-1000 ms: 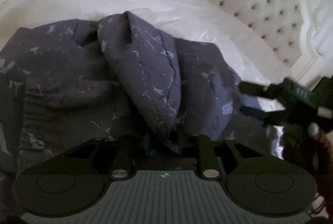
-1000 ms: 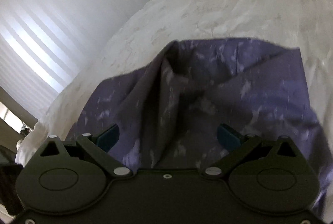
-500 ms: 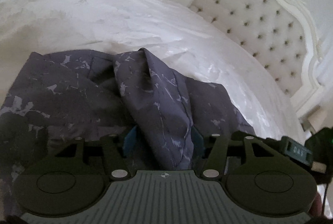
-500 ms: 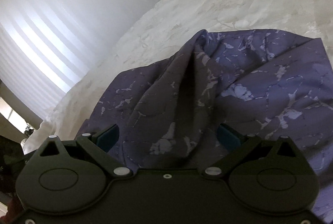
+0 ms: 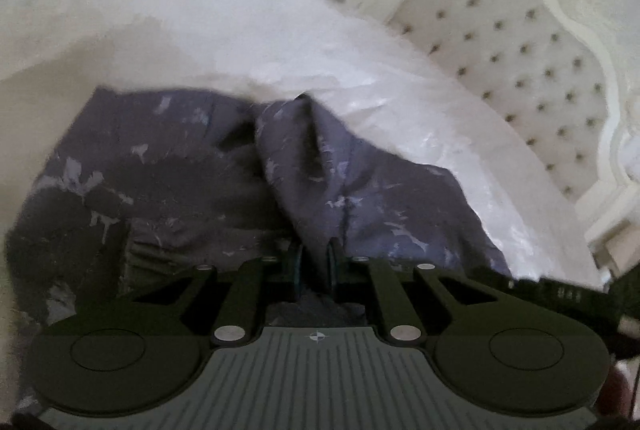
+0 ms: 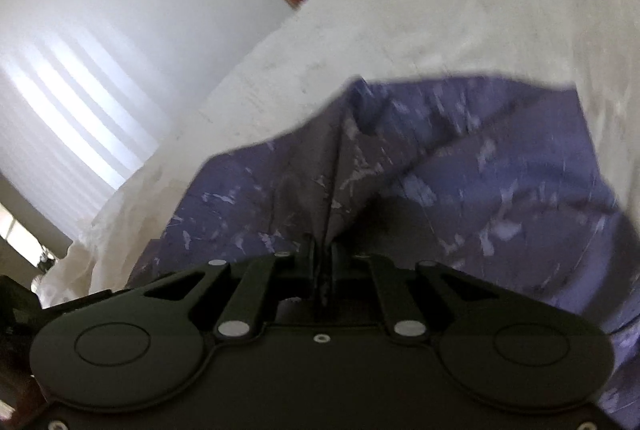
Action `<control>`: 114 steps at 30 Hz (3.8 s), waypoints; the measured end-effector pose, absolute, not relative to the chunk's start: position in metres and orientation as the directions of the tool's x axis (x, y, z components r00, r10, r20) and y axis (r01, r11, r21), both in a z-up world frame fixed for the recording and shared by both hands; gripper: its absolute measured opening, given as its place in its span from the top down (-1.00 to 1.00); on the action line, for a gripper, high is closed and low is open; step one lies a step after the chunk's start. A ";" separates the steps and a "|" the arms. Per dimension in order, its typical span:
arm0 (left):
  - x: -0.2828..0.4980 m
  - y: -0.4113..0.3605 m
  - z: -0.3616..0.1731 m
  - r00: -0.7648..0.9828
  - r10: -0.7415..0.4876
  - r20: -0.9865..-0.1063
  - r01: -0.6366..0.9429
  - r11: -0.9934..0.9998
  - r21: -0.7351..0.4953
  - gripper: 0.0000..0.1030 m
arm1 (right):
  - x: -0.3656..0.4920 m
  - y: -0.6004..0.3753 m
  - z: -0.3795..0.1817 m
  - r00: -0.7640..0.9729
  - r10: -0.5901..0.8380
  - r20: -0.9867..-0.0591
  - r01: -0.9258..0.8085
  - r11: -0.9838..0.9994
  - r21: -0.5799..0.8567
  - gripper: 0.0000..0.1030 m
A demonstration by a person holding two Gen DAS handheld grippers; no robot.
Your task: Fold large clothes
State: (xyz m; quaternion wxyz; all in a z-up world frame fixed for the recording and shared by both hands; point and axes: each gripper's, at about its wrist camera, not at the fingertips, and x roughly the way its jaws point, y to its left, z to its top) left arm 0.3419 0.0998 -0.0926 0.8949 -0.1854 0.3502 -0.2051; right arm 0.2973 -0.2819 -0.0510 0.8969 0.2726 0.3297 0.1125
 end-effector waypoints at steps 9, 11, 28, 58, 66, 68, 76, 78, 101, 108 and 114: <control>0.330 0.094 -0.117 0.690 -0.462 -0.558 0.288 0.882 -0.374 0.42 | 0.296 -0.273 -0.079 0.750 0.310 -0.584 -0.007 0.886 0.463 0.37; 0.326 0.091 -0.111 0.688 -0.456 -0.564 0.306 0.888 -0.344 0.13 | 0.292 -0.271 -0.076 0.767 0.293 -0.571 -0.003 0.892 0.452 0.01; 0.234 0.116 -0.068 0.704 -0.292 -0.647 0.242 0.956 -0.168 -0.99 | 0.181 -0.275 -0.041 0.763 0.286 -0.580 -0.028 0.910 0.413 -0.99; 0.116 0.180 -0.087 0.469 -0.288 -0.835 0.271 0.947 -0.175 -0.99 | 0.018 -0.321 -0.059 0.571 0.278 -0.773 0.240 0.843 0.481 -0.99; 0.122 0.172 -0.098 0.372 -0.287 -0.883 0.318 0.933 -0.170 -1.00 | 0.017 -0.310 -0.070 0.508 0.364 -0.780 0.203 0.830 0.520 -0.99; 0.127 0.171 -0.101 0.355 -0.289 -0.889 0.320 0.931 -0.175 -1.00 | 0.017 -0.312 -0.072 0.503 0.385 -0.774 0.205 0.816 0.540 -0.99; 0.130 0.174 -0.100 0.337 -0.325 -0.884 0.316 0.923 -0.219 -0.98 | 0.019 -0.311 -0.077 0.482 0.425 -0.766 0.199 0.798 0.568 -0.99; 0.127 0.175 -0.097 0.331 -0.351 -0.876 0.331 0.912 -0.240 -0.95 | 0.019 -0.310 -0.077 0.478 0.431 -0.765 0.195 0.797 0.571 -0.99; 0.104 0.200 -0.076 0.460 -0.432 -0.776 0.272 0.900 -0.341 0.81 | 0.003 -0.313 -0.066 0.485 0.489 -0.725 0.155 0.768 0.621 0.56; 0.106 0.215 -0.046 0.517 -0.549 -0.657 0.238 0.829 -0.506 0.82 | -0.004 -0.324 -0.039 0.645 0.567 -0.512 0.056 0.633 0.772 0.63; 0.132 0.230 -0.014 0.623 -0.609 -0.490 0.196 0.729 -0.656 0.81 | 0.017 -0.332 -0.007 0.751 0.559 -0.352 -0.040 0.571 0.820 0.63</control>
